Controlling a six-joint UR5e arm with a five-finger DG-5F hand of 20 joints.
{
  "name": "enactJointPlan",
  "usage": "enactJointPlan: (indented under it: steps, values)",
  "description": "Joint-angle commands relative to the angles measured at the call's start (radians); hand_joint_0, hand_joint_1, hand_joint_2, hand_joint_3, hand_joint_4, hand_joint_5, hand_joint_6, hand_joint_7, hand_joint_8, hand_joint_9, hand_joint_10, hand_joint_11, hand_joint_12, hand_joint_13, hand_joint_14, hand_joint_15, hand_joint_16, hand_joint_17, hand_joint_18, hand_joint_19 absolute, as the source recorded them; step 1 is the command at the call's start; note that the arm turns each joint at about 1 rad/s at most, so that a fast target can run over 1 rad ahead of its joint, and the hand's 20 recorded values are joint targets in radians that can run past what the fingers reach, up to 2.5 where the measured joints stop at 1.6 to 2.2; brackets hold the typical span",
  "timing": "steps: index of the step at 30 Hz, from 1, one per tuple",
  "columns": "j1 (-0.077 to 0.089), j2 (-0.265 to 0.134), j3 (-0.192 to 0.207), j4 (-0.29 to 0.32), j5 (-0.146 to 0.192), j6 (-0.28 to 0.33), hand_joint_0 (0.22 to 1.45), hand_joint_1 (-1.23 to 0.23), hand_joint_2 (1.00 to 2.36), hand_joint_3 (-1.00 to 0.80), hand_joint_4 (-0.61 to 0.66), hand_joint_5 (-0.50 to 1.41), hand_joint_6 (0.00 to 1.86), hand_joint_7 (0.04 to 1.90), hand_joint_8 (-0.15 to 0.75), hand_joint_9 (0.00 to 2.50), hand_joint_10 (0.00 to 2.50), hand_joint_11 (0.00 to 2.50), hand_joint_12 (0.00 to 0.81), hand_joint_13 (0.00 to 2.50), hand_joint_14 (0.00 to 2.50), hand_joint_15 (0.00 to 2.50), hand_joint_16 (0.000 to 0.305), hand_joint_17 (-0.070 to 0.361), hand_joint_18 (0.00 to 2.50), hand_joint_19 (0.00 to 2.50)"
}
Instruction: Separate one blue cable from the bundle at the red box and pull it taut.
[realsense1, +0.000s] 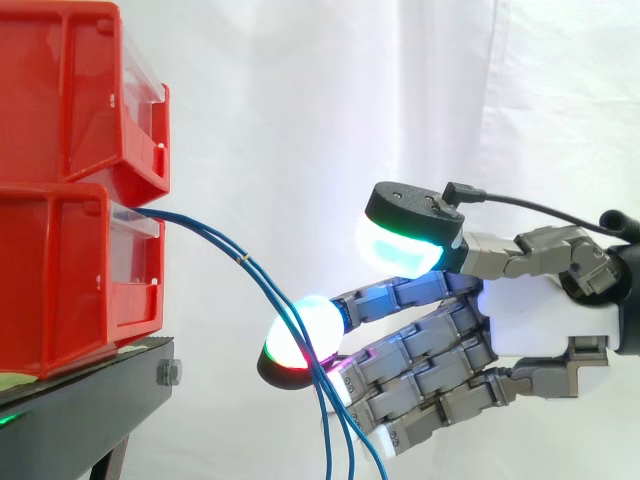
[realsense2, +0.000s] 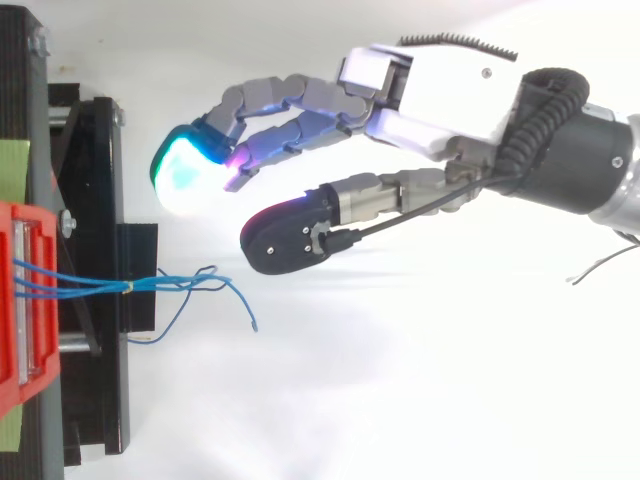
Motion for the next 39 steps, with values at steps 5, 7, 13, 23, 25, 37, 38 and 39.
enactJointPlan:
  steps: [5,7,13,23,25,37,38,39]
  values:
    - [0.0,-0.047,0.026,0.055,-0.007,0.003,0.57,-0.62,1.01,-0.41,0.24,-0.19,0.5,0.92,0.32,0.62,0.01,0.48,0.362,0.61,0.01,0.39,0.041,0.093,0.45,0.47]
    - [0.002,-0.067,0.031,0.064,-0.014,0.01,0.57,-0.61,1.01,-0.41,0.23,-0.19,0.5,0.95,0.319,0.62,0.01,0.48,0.365,0.62,0.01,0.41,0.042,0.094,0.45,0.48]
    - [0.011,-0.075,0.036,0.079,-0.018,0.038,0.56,-0.61,1.0,-0.43,0.23,-0.2,0.5,0.98,0.319,0.63,0.01,0.51,0.369,0.64,0.01,0.42,0.042,0.095,0.46,0.49]
    - [0.013,-0.119,0.037,0.165,-0.061,0.132,0.54,-0.63,1.0,-0.46,0.23,-0.2,0.5,1.02,0.315,0.63,0.01,0.53,0.374,0.65,0.01,0.44,0.043,0.098,0.48,0.5]
    - [0.014,-0.127,0.037,0.193,-0.066,0.165,0.53,-0.64,1.0,-0.48,0.23,-0.2,0.5,1.03,0.319,0.64,0.01,0.54,0.379,0.66,0.01,0.44,0.044,0.1,0.49,0.5]
    - [0.019,-0.127,0.056,0.188,-0.07,0.168,0.52,-0.73,1.0,-0.5,0.24,-0.19,0.5,1.07,0.318,0.65,0.01,0.56,0.382,0.69,0.01,0.46,0.045,0.1,0.55,0.51]
    - [0.019,-0.127,0.056,0.188,-0.07,0.168,0.52,-0.74,1.0,-0.5,0.24,-0.2,0.5,1.08,0.319,0.65,0.01,0.56,0.38,0.7,0.01,0.46,0.044,0.1,0.56,0.51]
    - [0.02,-0.127,0.056,0.188,-0.072,0.167,0.52,-0.74,1.0,-0.5,0.24,-0.19,0.5,1.07,0.317,0.66,0.01,0.57,0.381,0.7,0.01,0.46,0.044,0.1,0.56,0.51]
